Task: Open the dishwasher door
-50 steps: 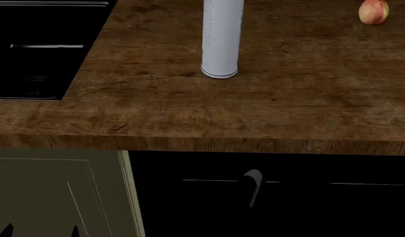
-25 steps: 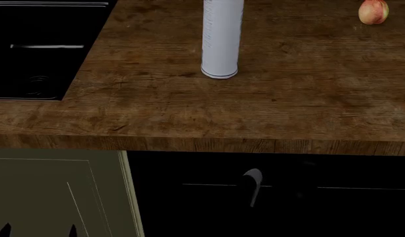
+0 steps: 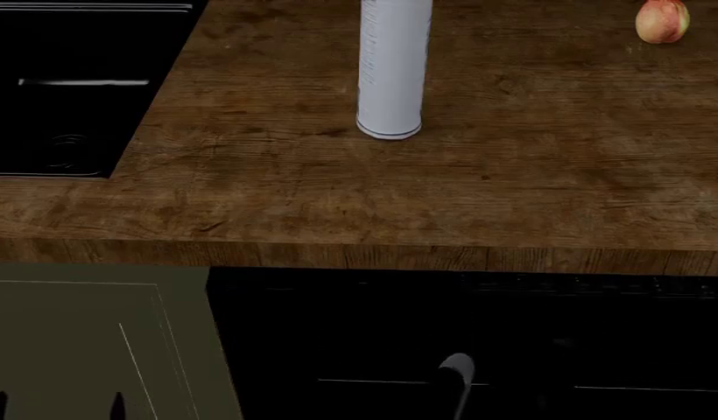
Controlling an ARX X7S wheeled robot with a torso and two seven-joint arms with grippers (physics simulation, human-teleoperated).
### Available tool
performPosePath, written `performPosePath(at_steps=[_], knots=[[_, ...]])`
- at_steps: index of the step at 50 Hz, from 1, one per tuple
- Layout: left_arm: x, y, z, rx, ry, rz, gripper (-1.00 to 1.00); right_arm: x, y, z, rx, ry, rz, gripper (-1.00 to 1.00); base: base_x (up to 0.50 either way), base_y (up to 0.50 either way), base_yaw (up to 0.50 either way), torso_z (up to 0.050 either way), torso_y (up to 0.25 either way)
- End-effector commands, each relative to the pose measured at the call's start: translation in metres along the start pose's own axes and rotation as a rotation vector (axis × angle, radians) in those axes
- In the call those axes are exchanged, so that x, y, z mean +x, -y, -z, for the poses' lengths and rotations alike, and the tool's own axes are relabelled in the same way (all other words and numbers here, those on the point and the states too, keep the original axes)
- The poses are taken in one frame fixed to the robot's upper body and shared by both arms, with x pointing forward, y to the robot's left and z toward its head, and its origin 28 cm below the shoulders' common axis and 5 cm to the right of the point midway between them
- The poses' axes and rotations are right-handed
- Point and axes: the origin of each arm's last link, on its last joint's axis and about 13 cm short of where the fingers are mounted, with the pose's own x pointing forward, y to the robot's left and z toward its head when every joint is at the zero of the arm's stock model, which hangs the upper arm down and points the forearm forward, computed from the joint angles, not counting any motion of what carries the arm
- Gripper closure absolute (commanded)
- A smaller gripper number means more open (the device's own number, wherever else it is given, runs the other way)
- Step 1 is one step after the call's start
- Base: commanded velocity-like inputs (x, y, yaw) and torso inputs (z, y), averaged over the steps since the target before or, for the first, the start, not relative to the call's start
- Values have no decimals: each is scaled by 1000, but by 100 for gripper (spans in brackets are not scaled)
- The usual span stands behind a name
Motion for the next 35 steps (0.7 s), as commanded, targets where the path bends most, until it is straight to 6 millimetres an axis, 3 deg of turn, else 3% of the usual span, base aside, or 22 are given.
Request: performPosePath(at_steps=[1, 35], knots=[[-1, -4, -1, 10, -7, -12, -100, -27, -13, 1, 42, 8, -42, 100, 0, 0, 0, 0, 0], [0, -5, 0, 11, 0, -8, -100, -82, -51, 3, 97, 11, -101, 100, 0, 0, -1, 0, 0]])
